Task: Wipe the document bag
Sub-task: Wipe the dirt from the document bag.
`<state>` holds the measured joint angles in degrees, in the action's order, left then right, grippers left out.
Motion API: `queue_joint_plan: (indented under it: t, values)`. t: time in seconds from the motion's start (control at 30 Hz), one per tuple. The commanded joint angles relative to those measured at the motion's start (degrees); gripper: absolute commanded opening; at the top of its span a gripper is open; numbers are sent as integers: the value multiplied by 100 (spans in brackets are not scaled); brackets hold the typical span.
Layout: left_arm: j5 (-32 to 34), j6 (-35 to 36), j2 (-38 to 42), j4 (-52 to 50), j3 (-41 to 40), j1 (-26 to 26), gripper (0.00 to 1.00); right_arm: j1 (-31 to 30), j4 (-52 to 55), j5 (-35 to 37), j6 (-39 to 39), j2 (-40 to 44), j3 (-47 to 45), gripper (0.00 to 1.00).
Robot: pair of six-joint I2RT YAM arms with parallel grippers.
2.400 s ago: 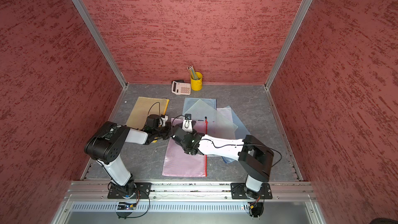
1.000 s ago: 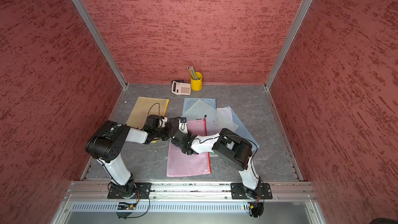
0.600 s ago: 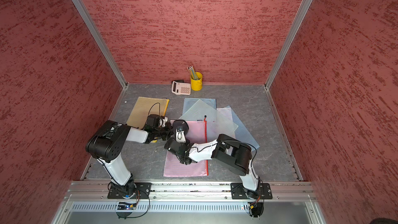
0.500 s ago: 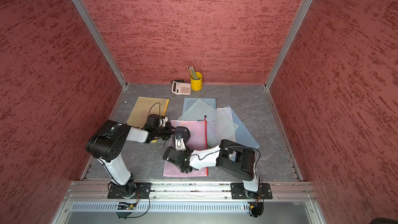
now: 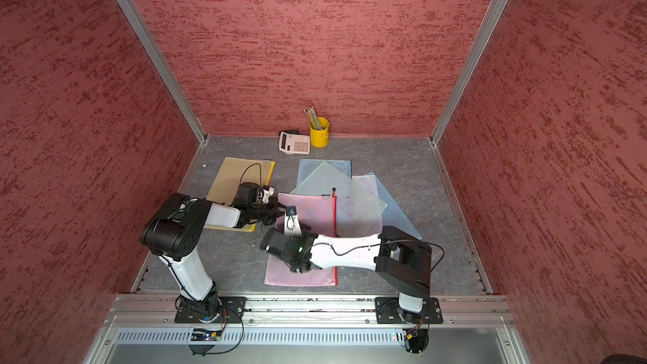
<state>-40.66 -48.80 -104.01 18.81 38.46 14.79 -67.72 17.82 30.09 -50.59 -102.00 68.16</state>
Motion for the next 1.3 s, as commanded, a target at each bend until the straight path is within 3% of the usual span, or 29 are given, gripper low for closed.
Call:
queue_joint_plan:
  t: [0.0,0.17,0.27,0.5,0.6,0.67,0.73,0.87,1.0,1.1,1.27]
  values:
    - [-101,356,-48,-345,21,-23,0,442,-1049,79,556,-426,180,0]
    - [-163,398,-107,-458,152,-11,0,690,-1281,-174,569,-1230,174,0]
    - [-152,489,-44,-636,187,-12,0,844,-1037,-132,138,-1177,-226,0]
    - [-84,825,47,-1202,290,-28,0,1043,353,158,-938,374,-1776,0]
    - [-60,896,59,-1315,330,-23,0,1133,848,413,-1120,1146,-1885,0]
    - [-56,898,65,-1323,335,-20,0,1209,584,509,-922,1340,-1628,0]
    - [-62,896,70,-1327,330,-13,0,1226,50,461,-416,1089,-1101,0]
    - [-65,872,60,-1318,343,15,0,1228,-674,-201,540,-357,591,0]
    - [-56,804,82,-1279,364,24,0,1242,-695,-581,716,-1670,1713,0]
    - [-56,750,73,-1248,423,16,0,1334,-660,-658,357,-1916,1429,0]
    - [22,876,56,-1470,581,29,0,1534,-548,-343,-415,-910,-374,0]
